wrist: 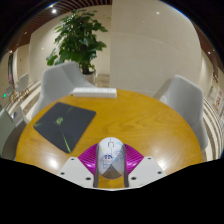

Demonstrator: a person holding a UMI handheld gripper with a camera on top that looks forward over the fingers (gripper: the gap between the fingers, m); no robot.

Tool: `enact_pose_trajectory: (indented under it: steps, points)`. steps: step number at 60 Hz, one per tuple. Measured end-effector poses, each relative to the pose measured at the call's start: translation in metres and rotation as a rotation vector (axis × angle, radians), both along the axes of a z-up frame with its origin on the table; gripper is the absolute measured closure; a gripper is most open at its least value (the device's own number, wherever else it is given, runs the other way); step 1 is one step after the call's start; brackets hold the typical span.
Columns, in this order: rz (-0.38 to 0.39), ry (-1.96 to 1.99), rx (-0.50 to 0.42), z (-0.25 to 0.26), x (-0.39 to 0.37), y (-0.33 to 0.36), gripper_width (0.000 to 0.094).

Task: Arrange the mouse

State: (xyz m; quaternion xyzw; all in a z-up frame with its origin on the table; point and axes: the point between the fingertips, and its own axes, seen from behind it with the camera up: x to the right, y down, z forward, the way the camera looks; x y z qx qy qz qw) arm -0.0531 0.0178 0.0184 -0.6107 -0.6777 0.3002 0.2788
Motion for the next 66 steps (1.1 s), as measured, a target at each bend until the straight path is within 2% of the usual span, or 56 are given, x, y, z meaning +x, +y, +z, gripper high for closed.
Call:
enact_pose_trajectory:
  steps: [9, 16, 21, 34, 36, 37, 41, 42, 47, 49, 57, 66]
  points:
    - [0.027, 0.099, -0.092, 0.074, -0.055, -0.069, 0.0589]
    - [0.065, 0.125, -0.116, 0.088, -0.094, -0.133, 0.0591]
    - [0.083, 0.089, -0.133, 0.065, -0.113, -0.176, 0.0593]
    - [0.111, -0.013, -0.064, -0.026, -0.109, -0.217, 0.0581]
    - [0.108, -0.020, -0.057, -0.034, -0.108, -0.216, 0.0499]
    - [0.108, -0.014, -0.054, -0.034, -0.109, -0.216, 0.0506]
    - [0.119, -0.001, -0.028, -0.033, -0.110, -0.214, 0.0425]
    - [0.120, -0.001, -0.026, -0.033, -0.107, -0.215, 0.0383]
    - [0.117, -0.010, -0.035, -0.026, -0.102, -0.211, 0.0060]
    - [0.106, -0.005, -0.049, -0.015, -0.099, -0.205, 0.0097]
    - [0.058, -0.005, -0.050, 0.032, -0.057, -0.159, 0.0073]
    - [0.038, -0.036, -0.020, 0.077, 0.035, -0.096, 0.0072]
